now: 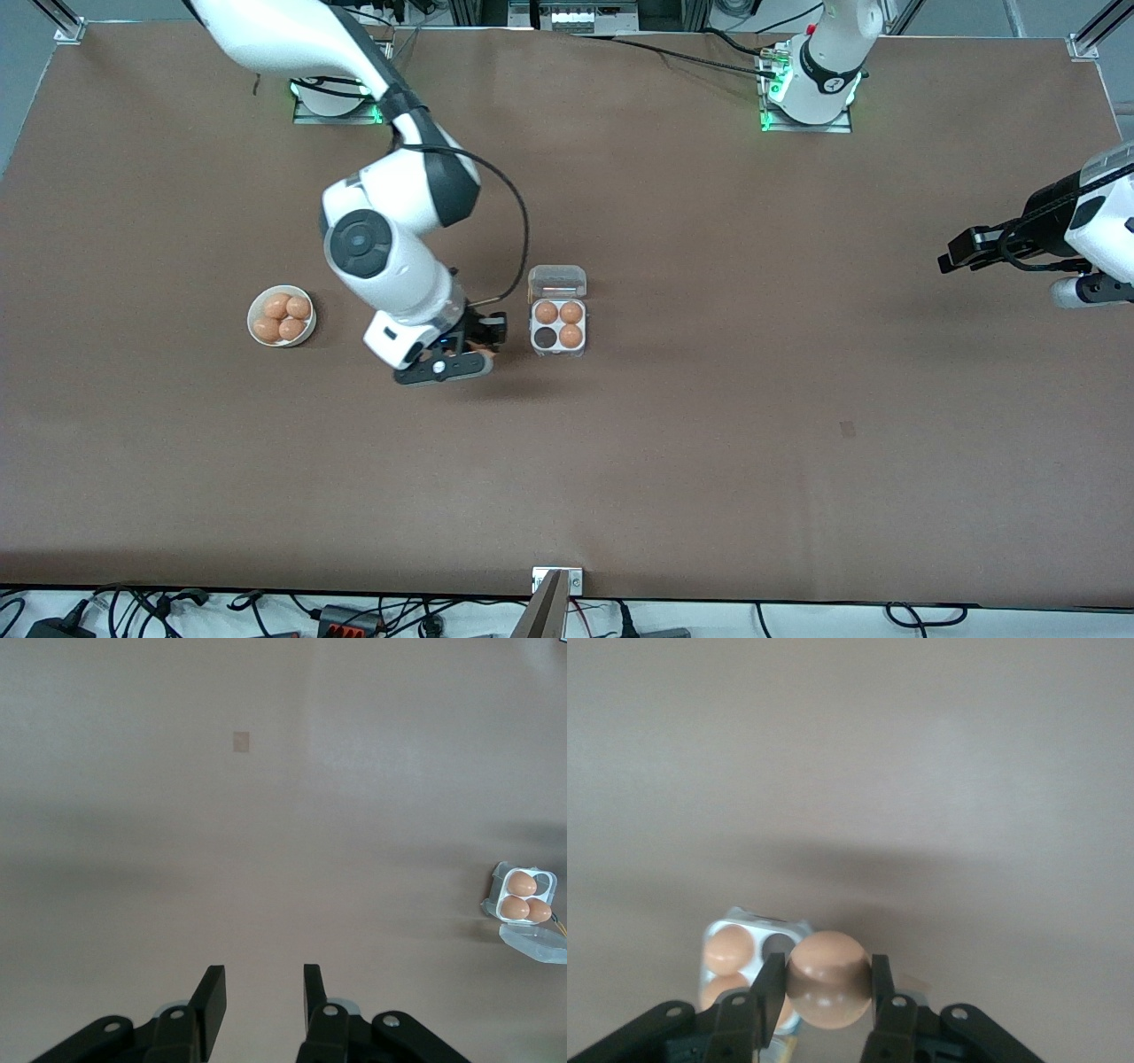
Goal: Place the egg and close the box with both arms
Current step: 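Lower the egg into the empty carton cup and open the right gripper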
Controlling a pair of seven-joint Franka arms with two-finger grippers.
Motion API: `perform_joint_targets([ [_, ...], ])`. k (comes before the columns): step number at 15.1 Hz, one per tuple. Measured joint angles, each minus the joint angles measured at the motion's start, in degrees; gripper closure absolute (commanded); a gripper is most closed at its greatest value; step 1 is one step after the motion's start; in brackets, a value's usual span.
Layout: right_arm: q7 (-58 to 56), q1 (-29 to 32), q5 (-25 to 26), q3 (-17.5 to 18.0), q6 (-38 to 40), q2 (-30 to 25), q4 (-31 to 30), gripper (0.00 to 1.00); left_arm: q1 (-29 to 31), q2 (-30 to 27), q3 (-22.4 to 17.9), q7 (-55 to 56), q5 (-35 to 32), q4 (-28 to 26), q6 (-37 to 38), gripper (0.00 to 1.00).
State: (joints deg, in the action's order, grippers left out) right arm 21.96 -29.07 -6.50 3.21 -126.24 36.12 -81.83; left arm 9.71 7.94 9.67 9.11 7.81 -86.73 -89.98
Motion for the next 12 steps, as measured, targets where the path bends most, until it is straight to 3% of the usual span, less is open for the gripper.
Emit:
perform_joint_targets([
  [2,3.4,-2.6,0.0,-0.1,-3.8,2.1,0.0,0.95,0.0,0.0,0.0,2.4,0.0,0.0,0.1,0.54],
  [3,4.7,-3.6,0.0,-0.1,-5.2,3.1,0.0,0.95,0.0,0.0,0.0,3.5,0.0,0.0,0.1,0.61],
  [4,5.3,-4.2,0.1,-0.1,-6.0,4.0,0.0,0.95,-0.1,0.0,0.1,4.0,0.0,0.0,0.1,0.74],
  [6,5.4,-4.7,0.7,-0.2,-6.4,5.1,0.0,0.95,-0.2,-0.1,0.9,4.2,0.0,0.0,0.4,0.82],
  [8,5.4,-4.8,1.4,-0.2,-6.4,5.9,0.0,0.95,-0.4,-0.2,1.8,4.4,0.0,0.0,1.4,0.97],
  [12,6.0,-6.2,2.0,-0.2,-8.0,8.0,0.0,0.95,-0.5,-0.3,2.2,4.5,0.0,0.1,2.5,1.00],
])
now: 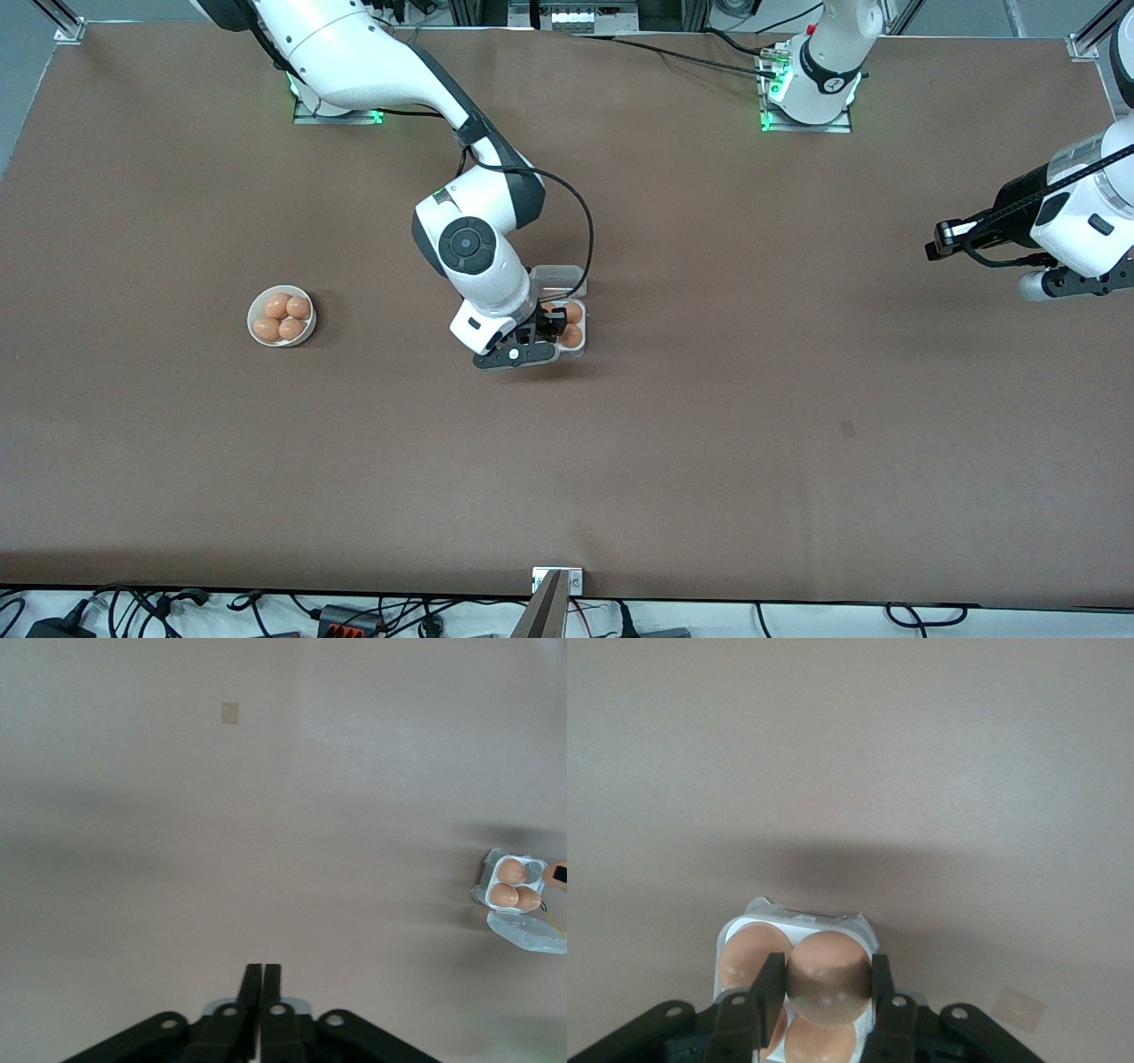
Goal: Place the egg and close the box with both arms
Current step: 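Lower the egg into the empty carton cup and open the right gripper, then withdraw the right gripper while the left gripper reaches toward the carton lid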
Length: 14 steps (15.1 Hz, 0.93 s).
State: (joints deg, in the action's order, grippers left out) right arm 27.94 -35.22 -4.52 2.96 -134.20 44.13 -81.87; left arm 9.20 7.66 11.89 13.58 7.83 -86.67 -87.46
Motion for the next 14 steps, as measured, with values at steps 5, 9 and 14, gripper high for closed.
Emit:
perform_joint_targets([
  [5,0.6,-0.8,0.4,0.0,-1.8,1.6,-0.1,0.30,0.0,0.0,0.0,0.0,0.0,0.0,0.1,0.99],
  [9,3.3,-0.8,0.4,-0.8,-1.2,1.5,-0.1,0.00,0.0,0.0,0.0,0.0,0.0,0.0,0.1,0.99],
  [14,6.1,-0.8,0.5,-3.4,11.8,-3.0,4.2,0.00,0.0,-0.1,0.1,0.0,0.0,0.0,0.1,0.99],
])
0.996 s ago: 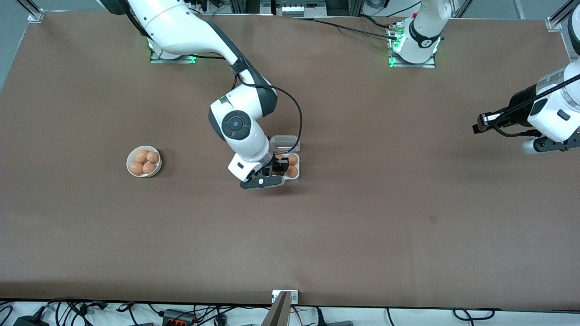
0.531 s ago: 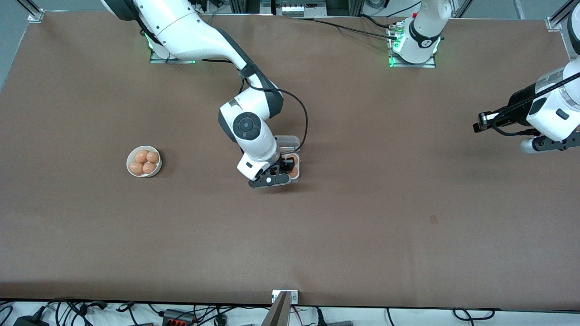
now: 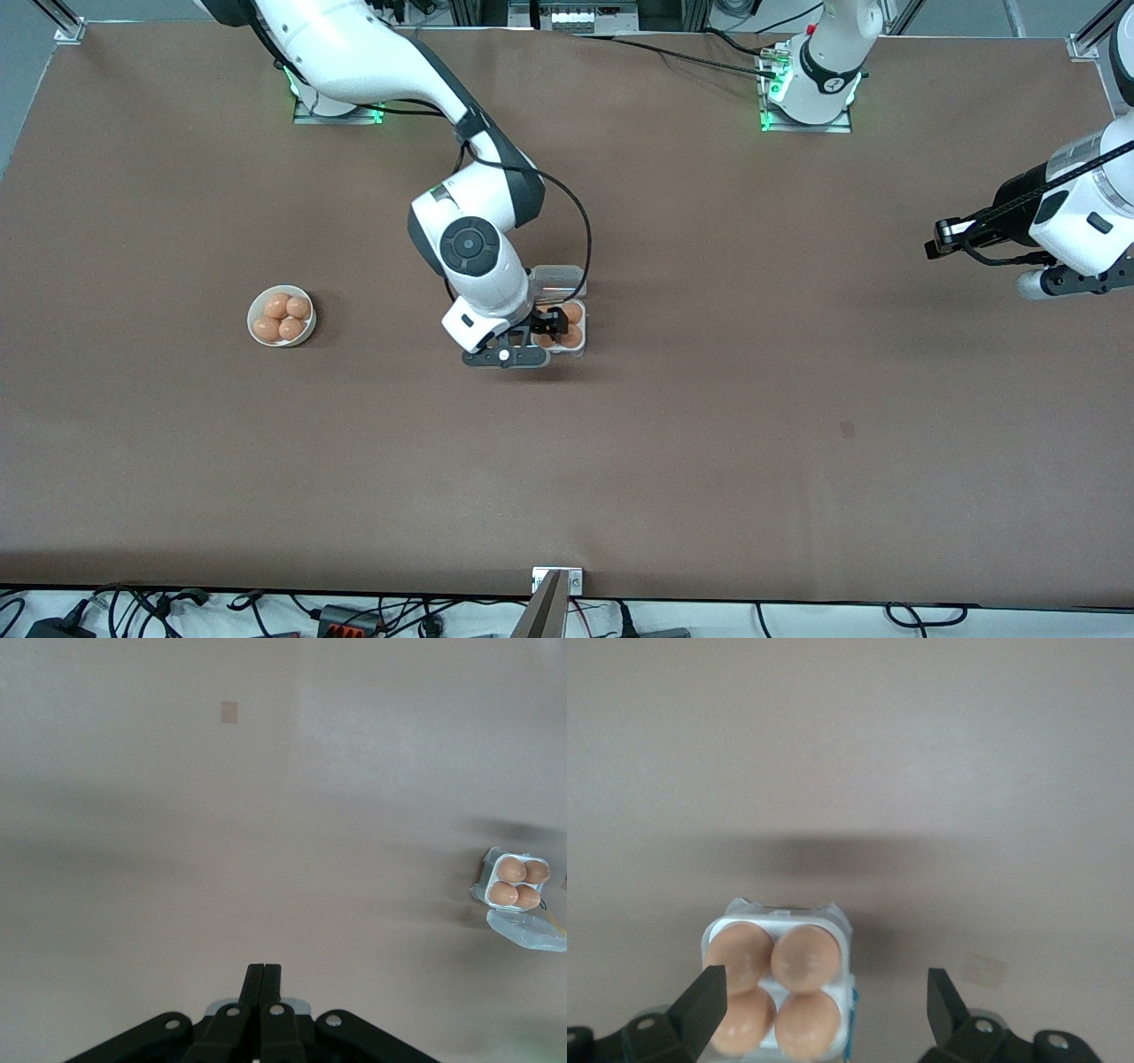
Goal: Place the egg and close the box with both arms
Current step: 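Withdraw the right gripper while the left gripper reaches toward the carton lid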
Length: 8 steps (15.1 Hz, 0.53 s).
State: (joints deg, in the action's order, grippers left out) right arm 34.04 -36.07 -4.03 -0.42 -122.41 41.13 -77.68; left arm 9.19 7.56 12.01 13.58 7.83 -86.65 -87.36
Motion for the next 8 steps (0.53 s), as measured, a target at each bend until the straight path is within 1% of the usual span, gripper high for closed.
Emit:
perform_joint_targets([
  [2,0.1,0.1,0.1,-2.3,6.0,-3.2,2.3,0.00,-0.1,-0.1,0.8,0.0,0.0,0.0,0.0,0.99],
  [5,-0.6,0.6,1.0,-7.2,11.0,-8.4,3.2,0.00,-0.3,-0.2,2.8,0.0,0.0,0.7,0.0,0.99],
  [8,-5.2,3.2,1.0,-9.9,18.5,-12.2,3.2,0.00,-0.6,-0.2,5.2,0.0,-0.1,1.6,0.0,0.99],
])
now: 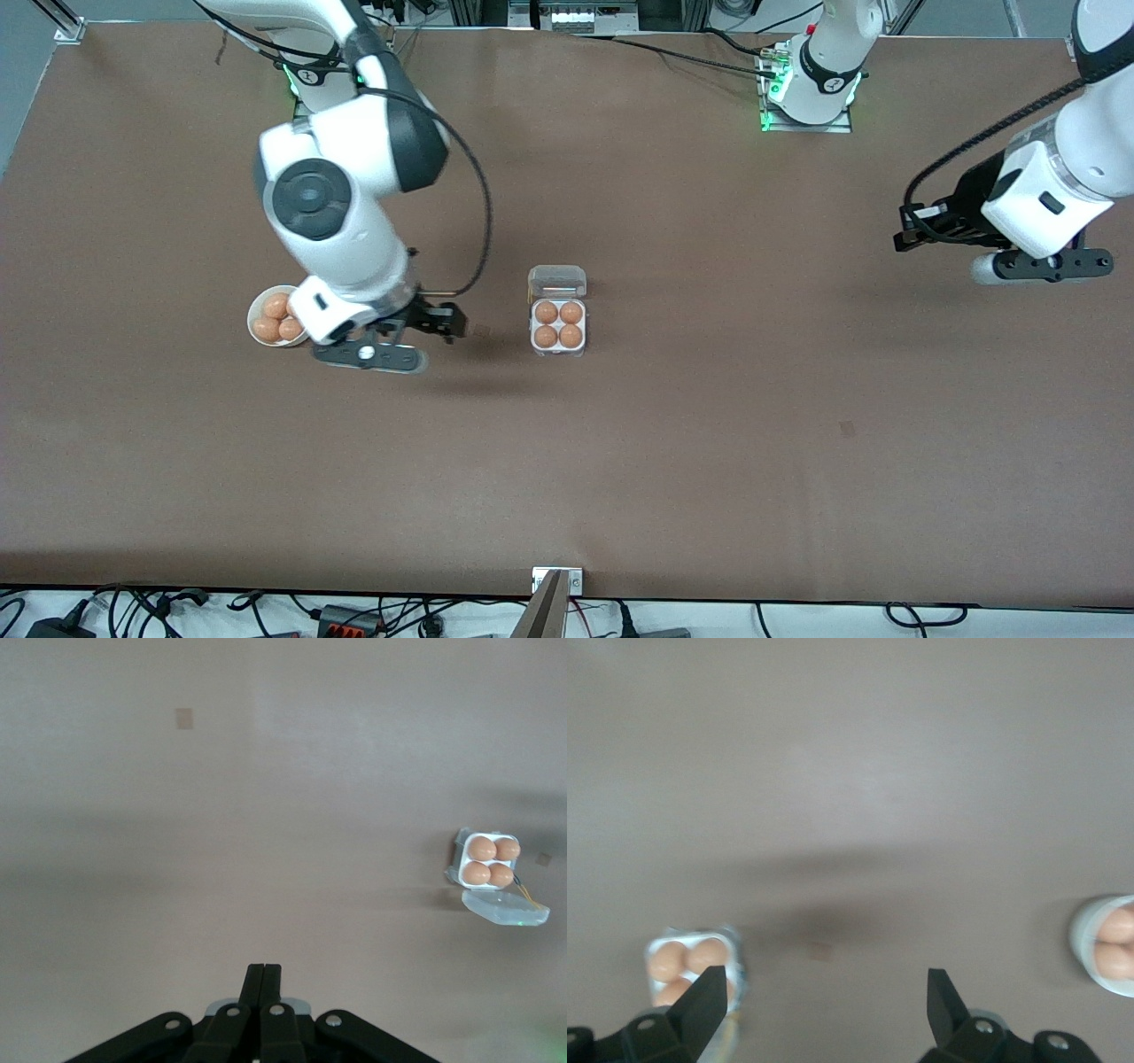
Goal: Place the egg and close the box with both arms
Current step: 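Withdraw the right gripper while the left gripper reaches toward the carton lid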
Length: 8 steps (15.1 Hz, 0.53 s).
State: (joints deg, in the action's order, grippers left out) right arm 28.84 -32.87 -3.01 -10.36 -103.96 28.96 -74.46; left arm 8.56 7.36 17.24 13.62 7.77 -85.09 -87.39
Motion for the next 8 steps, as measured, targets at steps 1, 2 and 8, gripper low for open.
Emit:
perform_joint_targets([
  [1,-3.0,1.4,0.0,-0.5,2.0,-0.9,0.0,0.00,-0.1,0.0,0.7,0.0,0.0,0.0,0.0,0.99],
  [2,-6.8,3.1,0.0,-0.8,3.9,-1.7,0.0,0.00,-0.1,0.1,1.4,0.0,0.0,0.0,0.0,0.99],
  [8,-21.1,16.2,-0.1,0.8,9.4,-4.8,0.0,0.00,-3.8,2.3,4.8,1.9,0.0,0.0,-1.6,0.99],
])
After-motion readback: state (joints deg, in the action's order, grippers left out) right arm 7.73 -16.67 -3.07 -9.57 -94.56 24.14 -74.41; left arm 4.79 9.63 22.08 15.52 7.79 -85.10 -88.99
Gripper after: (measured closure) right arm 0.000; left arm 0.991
